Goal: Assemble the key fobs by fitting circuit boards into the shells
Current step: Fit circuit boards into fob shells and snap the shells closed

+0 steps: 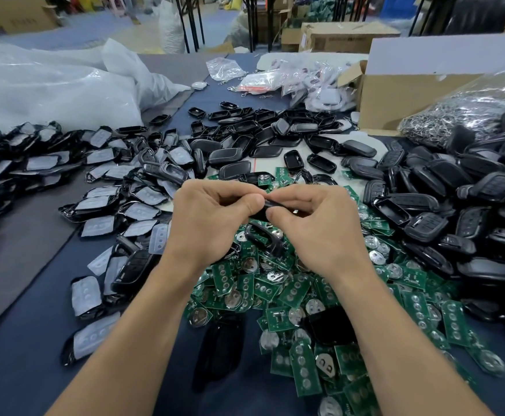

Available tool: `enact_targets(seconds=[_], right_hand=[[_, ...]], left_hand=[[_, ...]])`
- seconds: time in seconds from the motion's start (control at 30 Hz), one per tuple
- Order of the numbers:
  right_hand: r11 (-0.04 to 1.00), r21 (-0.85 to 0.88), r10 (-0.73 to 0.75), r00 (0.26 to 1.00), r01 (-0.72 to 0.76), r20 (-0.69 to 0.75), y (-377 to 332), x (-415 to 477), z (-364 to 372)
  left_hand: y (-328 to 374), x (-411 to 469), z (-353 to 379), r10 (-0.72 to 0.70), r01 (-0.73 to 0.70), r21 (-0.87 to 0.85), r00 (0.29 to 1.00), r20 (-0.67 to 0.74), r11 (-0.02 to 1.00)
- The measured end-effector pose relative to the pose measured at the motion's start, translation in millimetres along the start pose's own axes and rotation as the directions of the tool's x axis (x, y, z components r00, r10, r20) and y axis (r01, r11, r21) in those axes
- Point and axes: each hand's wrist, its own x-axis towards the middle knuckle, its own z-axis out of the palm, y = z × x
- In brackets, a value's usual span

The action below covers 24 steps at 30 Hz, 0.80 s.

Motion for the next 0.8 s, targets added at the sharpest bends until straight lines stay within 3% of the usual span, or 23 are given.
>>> enact_targets(seconds=[0.07,0.17,0.3,0.5,0.8], right_hand=[[0.992,0.122,0.052,0.998,-0.046,-0.044,0.0,-0.9,3.1],[0.935,0.337,0.153,0.983,-0.111,-0.1,-0.5,-2.6,10.2],[0.82,0.542,0.245,0.969,-0.187,-0.036,-4.4,-5.3,16.8],[0.754,0.59,0.292,0.952,-0.29,0.095,-5.2,-6.3,18.6],[0.798,0.499,0.298,0.941,-0.337,0.158,-1.6,-5.7,13.6]], left_hand=[[1.4,-0.8,2.2,-0.069,0.068,-0.083,0.998,-0.013,0.994],[2.8,0.2,3.2,-0.196,0.217,-0.225,0.974,0.111,0.95],[1.3,1.2,9.0,-0.219,0.266,-0.295,0.959,0.18,0.918],[1.6,-0.6,23.2,-0.329,0.37,-0.464,0.929,0.172,0.805],[-2.9,-0.1,21.1,-0.31,0.337,-0.441,0.941,0.134,0.832]])
